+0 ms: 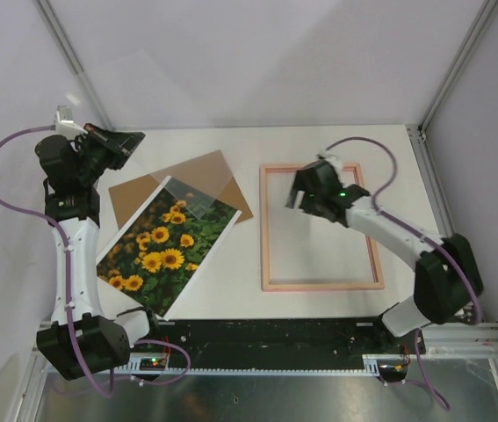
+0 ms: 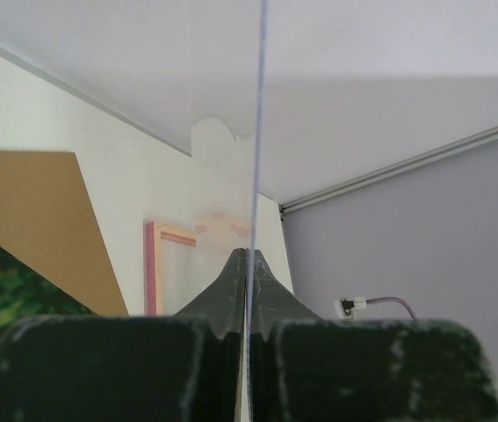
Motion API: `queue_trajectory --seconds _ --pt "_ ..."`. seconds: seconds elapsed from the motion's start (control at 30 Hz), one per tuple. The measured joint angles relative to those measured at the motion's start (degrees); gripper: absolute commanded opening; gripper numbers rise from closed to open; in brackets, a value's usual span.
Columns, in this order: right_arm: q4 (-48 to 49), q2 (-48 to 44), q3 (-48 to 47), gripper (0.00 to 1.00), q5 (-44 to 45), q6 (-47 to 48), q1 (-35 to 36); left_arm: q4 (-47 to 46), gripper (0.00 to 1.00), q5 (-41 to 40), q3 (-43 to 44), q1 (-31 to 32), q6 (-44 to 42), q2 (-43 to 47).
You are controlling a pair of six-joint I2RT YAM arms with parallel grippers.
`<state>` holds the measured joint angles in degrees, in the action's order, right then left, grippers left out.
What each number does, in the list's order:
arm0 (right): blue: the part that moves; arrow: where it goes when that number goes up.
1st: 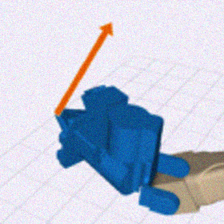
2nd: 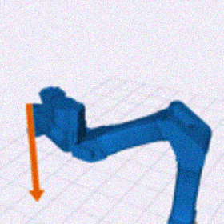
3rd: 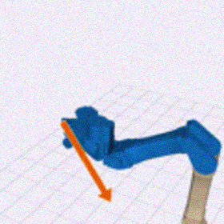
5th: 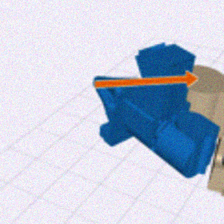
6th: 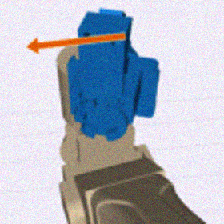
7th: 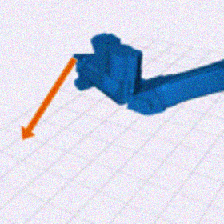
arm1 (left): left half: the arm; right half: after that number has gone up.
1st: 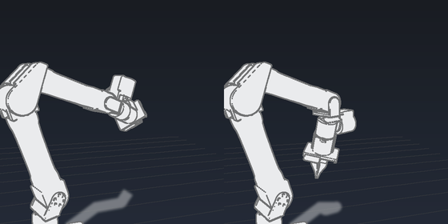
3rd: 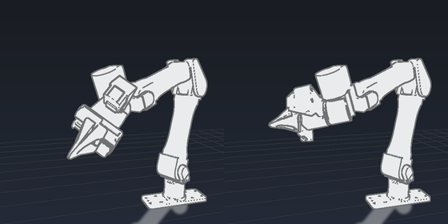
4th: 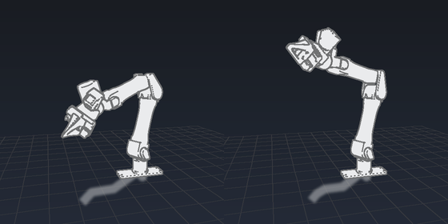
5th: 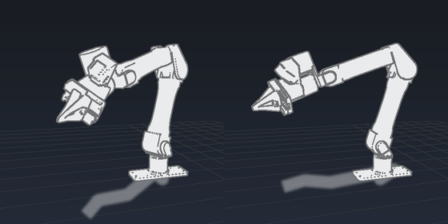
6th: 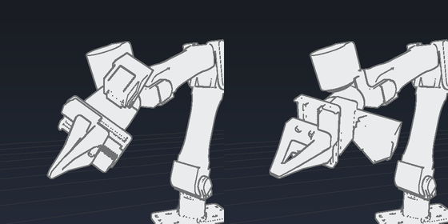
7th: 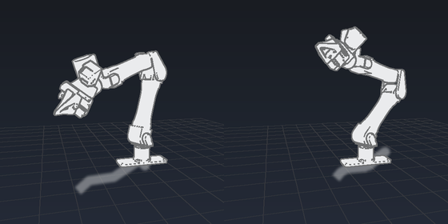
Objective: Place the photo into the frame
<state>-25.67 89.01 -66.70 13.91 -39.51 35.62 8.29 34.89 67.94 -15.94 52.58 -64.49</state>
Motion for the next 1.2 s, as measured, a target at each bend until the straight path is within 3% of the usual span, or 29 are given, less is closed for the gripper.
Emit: queue_trajectory --seconds 0.13,0.3,0.6,0.87,1.2 --pt "-0.26 -7.30 8.26 0.93 2.25 3.10 -11.13 -0.04 0.00 0.70 0.00 0.00 0.15 -0.02" --pt "-0.83 -10.08 15.89 0.94 3.28 6.38 -24.13 -0.46 0.00 2.51 0.00 0.00 0.92 -0.02" --pt "1.75 -9.62 20.37 0.95 1.64 9.18 -34.99 -2.71 0.00 5.75 -0.13 0.02 1.68 -0.02" --pt "5.75 -7.89 25.40 0.96 -3.85 9.18 -36.22 -3.91 0.00 7.28 -0.81 0.57 2.01 -0.11" --pt "9.90 -10.54 29.51 0.92 -5.62 8.02 -27.12 -4.72 0.00 9.11 -0.90 4.52 1.90 -2.19"
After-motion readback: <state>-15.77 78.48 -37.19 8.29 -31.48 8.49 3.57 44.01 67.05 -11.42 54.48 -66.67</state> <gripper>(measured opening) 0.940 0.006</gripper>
